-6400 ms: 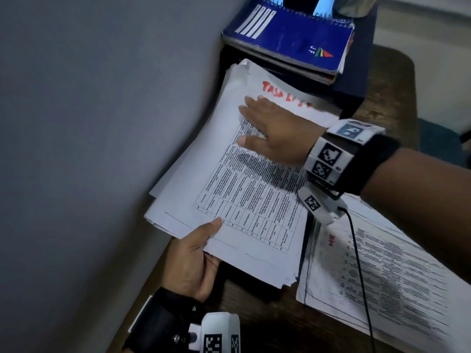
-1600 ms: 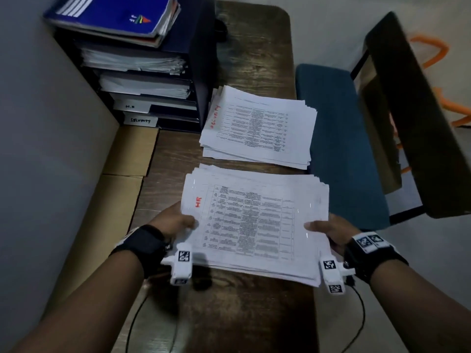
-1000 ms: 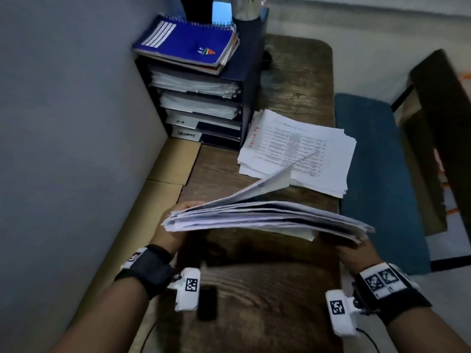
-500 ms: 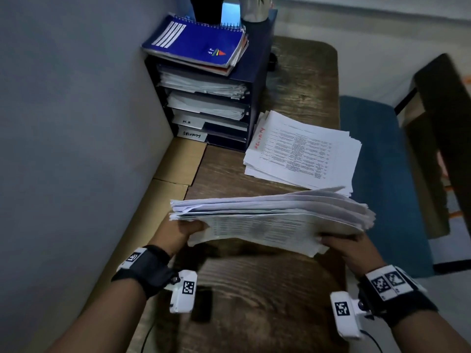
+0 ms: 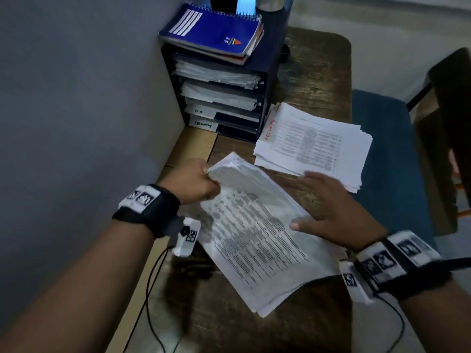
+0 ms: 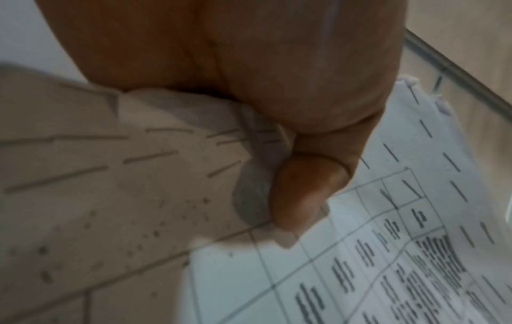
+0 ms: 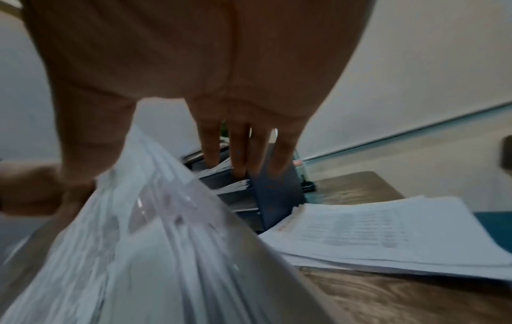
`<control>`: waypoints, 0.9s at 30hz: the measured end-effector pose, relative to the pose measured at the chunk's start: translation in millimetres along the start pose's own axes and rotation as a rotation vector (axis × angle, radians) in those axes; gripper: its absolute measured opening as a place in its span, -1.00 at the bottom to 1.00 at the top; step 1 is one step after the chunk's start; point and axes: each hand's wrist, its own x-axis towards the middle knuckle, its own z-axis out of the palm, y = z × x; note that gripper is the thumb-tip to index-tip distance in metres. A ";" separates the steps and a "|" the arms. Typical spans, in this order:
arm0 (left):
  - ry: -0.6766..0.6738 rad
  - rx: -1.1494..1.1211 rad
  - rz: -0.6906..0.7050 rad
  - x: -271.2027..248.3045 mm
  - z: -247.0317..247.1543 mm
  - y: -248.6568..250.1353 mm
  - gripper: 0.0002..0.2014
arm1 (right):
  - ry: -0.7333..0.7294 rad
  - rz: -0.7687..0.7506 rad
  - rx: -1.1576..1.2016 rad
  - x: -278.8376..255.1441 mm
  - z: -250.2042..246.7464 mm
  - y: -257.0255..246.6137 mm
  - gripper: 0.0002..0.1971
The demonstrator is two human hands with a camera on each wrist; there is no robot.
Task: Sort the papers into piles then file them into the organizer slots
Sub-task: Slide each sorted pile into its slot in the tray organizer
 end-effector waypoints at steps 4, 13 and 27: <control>-0.024 0.107 0.051 11.1 -3.9 14.4 -0.84 | -0.245 0.060 0.080 22.3 20.4 -2.4 -0.37; 0.298 -0.069 0.125 26.5 -7.7 -27.5 -0.73 | -0.032 0.265 0.468 16.5 68.8 -7.3 -0.81; 0.119 -1.073 -0.373 -56.8 48.6 -143.6 -0.63 | -0.061 0.562 1.200 127.3 125.9 -9.2 -0.61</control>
